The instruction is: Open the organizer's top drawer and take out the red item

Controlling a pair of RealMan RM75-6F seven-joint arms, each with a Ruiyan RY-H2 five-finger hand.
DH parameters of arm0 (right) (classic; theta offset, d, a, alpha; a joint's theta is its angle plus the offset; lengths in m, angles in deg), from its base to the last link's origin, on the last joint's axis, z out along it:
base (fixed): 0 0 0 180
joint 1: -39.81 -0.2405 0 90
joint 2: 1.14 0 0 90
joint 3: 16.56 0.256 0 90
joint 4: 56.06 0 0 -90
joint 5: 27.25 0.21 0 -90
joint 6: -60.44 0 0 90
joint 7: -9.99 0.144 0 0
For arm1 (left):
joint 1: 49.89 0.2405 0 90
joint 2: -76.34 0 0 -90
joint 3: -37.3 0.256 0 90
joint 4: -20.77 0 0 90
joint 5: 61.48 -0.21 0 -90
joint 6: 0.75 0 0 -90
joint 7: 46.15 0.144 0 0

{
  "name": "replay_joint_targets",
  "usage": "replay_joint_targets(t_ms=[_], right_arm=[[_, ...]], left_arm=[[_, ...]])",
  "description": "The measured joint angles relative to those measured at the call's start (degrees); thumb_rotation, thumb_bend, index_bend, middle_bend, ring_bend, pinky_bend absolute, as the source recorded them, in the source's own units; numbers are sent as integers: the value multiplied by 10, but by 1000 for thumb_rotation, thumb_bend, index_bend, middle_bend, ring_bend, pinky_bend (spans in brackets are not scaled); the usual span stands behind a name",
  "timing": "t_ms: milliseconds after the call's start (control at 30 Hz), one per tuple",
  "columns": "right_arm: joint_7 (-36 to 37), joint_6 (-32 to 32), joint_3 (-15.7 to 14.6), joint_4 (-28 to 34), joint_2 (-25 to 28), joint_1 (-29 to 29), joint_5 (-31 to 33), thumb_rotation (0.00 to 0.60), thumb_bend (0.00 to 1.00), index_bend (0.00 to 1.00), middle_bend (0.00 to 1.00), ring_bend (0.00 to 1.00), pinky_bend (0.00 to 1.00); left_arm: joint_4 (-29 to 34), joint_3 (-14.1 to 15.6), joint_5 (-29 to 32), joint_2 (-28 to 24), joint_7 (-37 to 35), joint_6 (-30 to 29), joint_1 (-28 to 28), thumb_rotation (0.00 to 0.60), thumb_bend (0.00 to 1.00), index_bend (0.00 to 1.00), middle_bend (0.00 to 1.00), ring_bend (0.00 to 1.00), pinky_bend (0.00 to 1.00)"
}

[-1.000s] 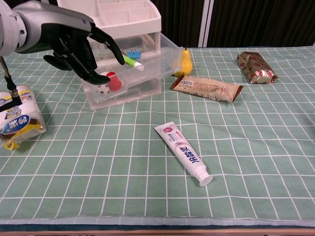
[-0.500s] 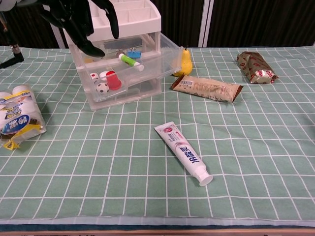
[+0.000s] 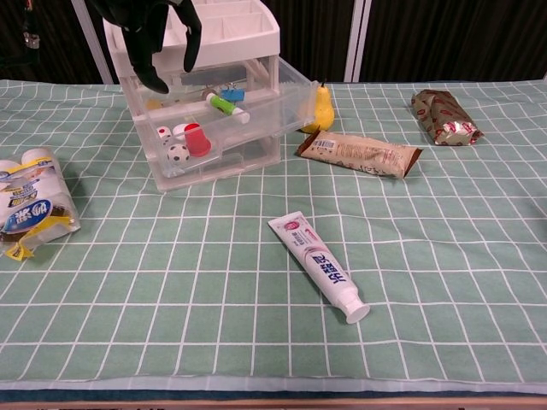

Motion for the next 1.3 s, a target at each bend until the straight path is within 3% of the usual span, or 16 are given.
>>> replay_joint_targets(t_ms=[767, 1300], right_arm=[[6, -2, 1, 1, 1, 0, 3, 600, 66, 0, 0, 0, 229], [9, -3, 2, 1, 2, 0, 4, 600, 66, 0, 0, 0, 229]], left_arm=[[-39, 48, 105, 37, 10, 43, -92, 600, 201, 427, 1000, 1000, 1000], [-61, 75, 129, 59, 26, 42, -128, 600, 201, 444, 1000, 1000, 1000]])
